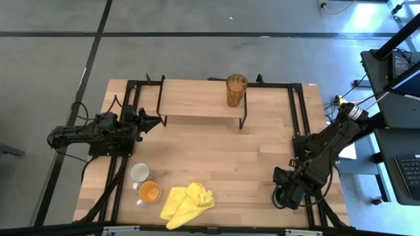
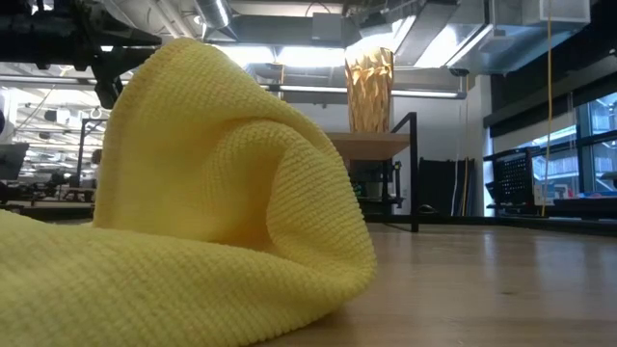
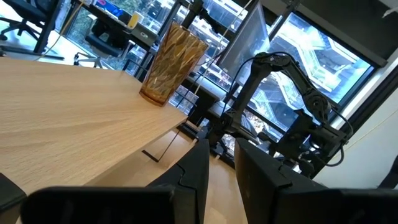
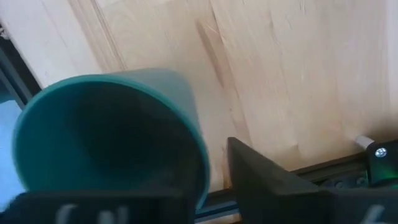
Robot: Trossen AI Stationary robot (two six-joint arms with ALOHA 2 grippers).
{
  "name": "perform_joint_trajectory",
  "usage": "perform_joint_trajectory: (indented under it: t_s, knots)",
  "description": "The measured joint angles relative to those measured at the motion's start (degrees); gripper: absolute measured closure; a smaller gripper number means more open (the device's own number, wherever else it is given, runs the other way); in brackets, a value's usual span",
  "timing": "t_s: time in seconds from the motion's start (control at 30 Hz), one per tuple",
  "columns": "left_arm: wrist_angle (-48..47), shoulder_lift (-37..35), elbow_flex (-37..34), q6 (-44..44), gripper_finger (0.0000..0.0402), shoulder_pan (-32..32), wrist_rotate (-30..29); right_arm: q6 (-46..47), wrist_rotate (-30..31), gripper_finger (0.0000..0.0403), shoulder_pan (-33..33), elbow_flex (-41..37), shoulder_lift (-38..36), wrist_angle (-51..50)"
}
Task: Stack small to large cups/mugs on shelf
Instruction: Put the green cup on the shelf
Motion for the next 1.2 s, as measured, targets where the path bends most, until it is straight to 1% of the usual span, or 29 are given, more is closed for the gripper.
perform_joint_trajectory:
  t_s: [0.1, 0.17, 0.27, 0.37, 0.47, 0.77, 0.87, 0.93, 1.1, 1.2]
  knots:
    - [0.0, 0.0, 0.0, 0.0, 0.0331, 0.0, 0.0, -0.7, 0.0, 0.0375, -0.3, 0.0, 0.0, 0.0]
    - [0.0, 0.0, 0.0, 0.0, 0.0331, 0.0, 0.0, -1.3, -0.7, 0.0391, -1.1, 0.0, -0.1, 0.4]
    - [0.0, 0.0, 0.0, 0.0, 0.0331, 0.0, -0.6, -4.5, -2.6, 0.0386, -3.5, 0.0, -0.1, 0.7]
    - [0.0, 0.0, 0.0, 0.0, 0.0331, 0.0, -1.6, -10.3, -4.5, 0.0388, -7.2, 0.5, 0.0, 1.2]
    - [0.0, 0.0, 0.0, -0.1, 0.0331, 0.0, -2.0, -17.6, -4.6, 0.0395, -11.8, 2.7, 0.0, 1.2]
    - [0.0, 0.0, 0.0, -0.2, 0.0331, 0.0, -2.0, -36.0, -4.7, 0.0396, -26.9, 10.4, 0.2, -1.1]
    - [0.0, 0.0, 0.0, -0.5, 0.0331, 0.0, -2.0, -43.1, -4.6, 0.0396, -32.1, 16.3, 1.9, -2.9]
    - [0.0, 0.0, 0.0, -0.5, 0.0331, 0.0, -2.0, -48.8, -4.2, 0.0396, -35.2, 21.7, 4.4, -4.6]
    - [0.0, 0.0, 0.0, -0.6, 0.0331, 0.0, -2.0, -62.5, -0.7, 0.0396, -39.5, 39.3, 14.6, -10.7]
    - [0.0, 0.0, 0.0, -0.6, 0.0331, 0.0, -2.0, -67.3, 1.8, 0.0396, -41.3, 50.4, 21.8, -17.2]
